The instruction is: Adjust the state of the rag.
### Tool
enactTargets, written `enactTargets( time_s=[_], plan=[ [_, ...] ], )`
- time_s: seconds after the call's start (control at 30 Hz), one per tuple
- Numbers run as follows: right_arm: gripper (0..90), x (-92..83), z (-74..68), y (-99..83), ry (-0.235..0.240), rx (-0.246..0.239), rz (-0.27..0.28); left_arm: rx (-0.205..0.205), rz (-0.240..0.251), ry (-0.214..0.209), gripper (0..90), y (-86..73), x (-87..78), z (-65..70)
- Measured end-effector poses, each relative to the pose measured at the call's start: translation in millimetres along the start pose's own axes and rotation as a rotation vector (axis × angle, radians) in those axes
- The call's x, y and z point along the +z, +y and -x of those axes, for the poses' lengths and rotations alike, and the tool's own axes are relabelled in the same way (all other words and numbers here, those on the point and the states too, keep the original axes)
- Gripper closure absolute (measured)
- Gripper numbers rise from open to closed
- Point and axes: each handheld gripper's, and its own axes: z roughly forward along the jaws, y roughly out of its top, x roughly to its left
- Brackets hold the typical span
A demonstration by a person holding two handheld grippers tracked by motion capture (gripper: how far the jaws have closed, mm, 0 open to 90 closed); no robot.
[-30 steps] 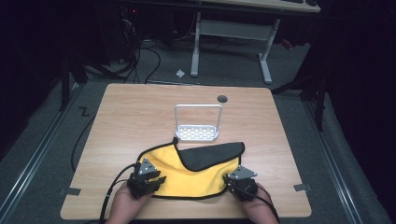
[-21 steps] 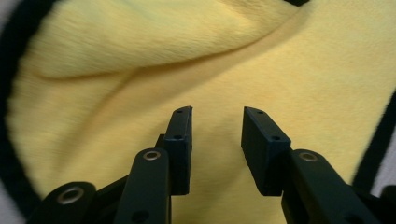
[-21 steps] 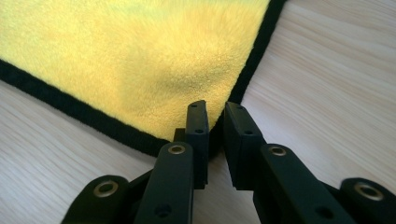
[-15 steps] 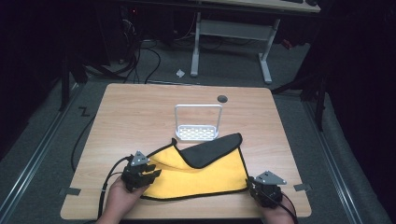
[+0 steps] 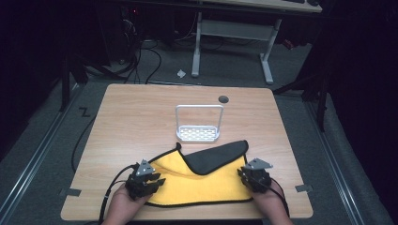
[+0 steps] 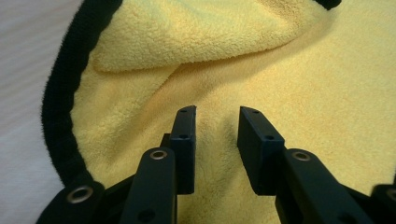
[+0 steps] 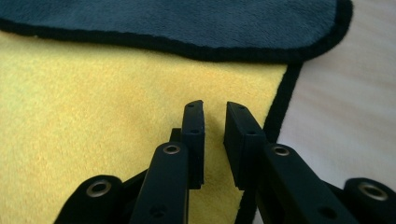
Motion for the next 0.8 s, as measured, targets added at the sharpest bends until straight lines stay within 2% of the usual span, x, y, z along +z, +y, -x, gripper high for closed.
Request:
enactTargets(
  time_s=[0.03,0.13,0.2,0.23,0.27,0.33,0.43,0.47,0.5,0.57,0.6,0.67,0.7,0.73,0.8],
  plan=[
    [78.7,0.0,0.0,0.0,0.0,0.0,0.0,0.005,-0.004,-0.02,67.5,-1.0,-0.5,4.4],
    [78.1,-21.4,-3.4,-23.6,0.0,0.004,0.006,0.027,-0.037,-0.079,67.6,-0.4,-1.6,16.3],
    [75.3,-28.6,-2.4,-30.9,-0.006,0.005,0.015,0.031,-0.022,-0.109,67.5,3.3,-5.0,18.7],
    [74.5,-33.3,2.5,-31.0,-0.019,0.027,0.044,0.036,0.021,-0.105,64.1,7.8,-10.3,17.9],
    [74.5,-33.3,2.5,-31.0,-0.019,0.027,0.044,0.031,0.046,-0.098,64.1,11.7,-13.7,16.1],
    [74.0,-35.0,8.2,-28.5,-0.038,0.048,0.074,0.004,0.12,-0.084,61.3,26.5,-21.4,6.2],
    [70.2,-30.6,23.3,-22.6,-0.064,0.082,0.093,0.001,0.154,-0.049,55.5,48.3,-17.9,-5.2],
    [69.0,-28.8,27.8,-20.5,-0.074,0.088,0.098,-0.004,0.148,-0.048,53.3,57.4,-10.0,-11.1],
    [67.2,-26.1,35.1,-16.3,-0.079,0.118,0.103,-0.015,0.139,-0.054,50.5,62.1,-3.9,-14.9],
    [64.1,-22.6,44.3,-9.7,-0.086,0.147,0.124,-0.064,0.098,-0.086,48.2,70.8,14.6,-25.5],
    [60.0,-16.1,53.6,-1.0,-0.084,0.17,0.137,-0.089,0.072,-0.11,47.9,73.0,22.5,-29.6],
    [59.1,-11.6,58.3,2.6,-0.078,0.189,0.138,-0.096,0.034,-0.12,49.4,73.8,33.2,-32.6],
    [58.4,-6.5,62.6,5.1,-0.069,0.208,0.138,-0.101,0.015,-0.131,52.2,72.9,36.5,-33.4],
    [58.2,-0.8,66.1,6.7,-0.059,0.224,0.13,-0.107,0.0,-0.15,59.0,71.2,39.1,-34.1],
    [59.0,10.6,70.4,7.2,-0.045,0.241,0.09,-0.102,-0.008,-0.155,71.7,68.6,39.8,-33.1]
  ],
)
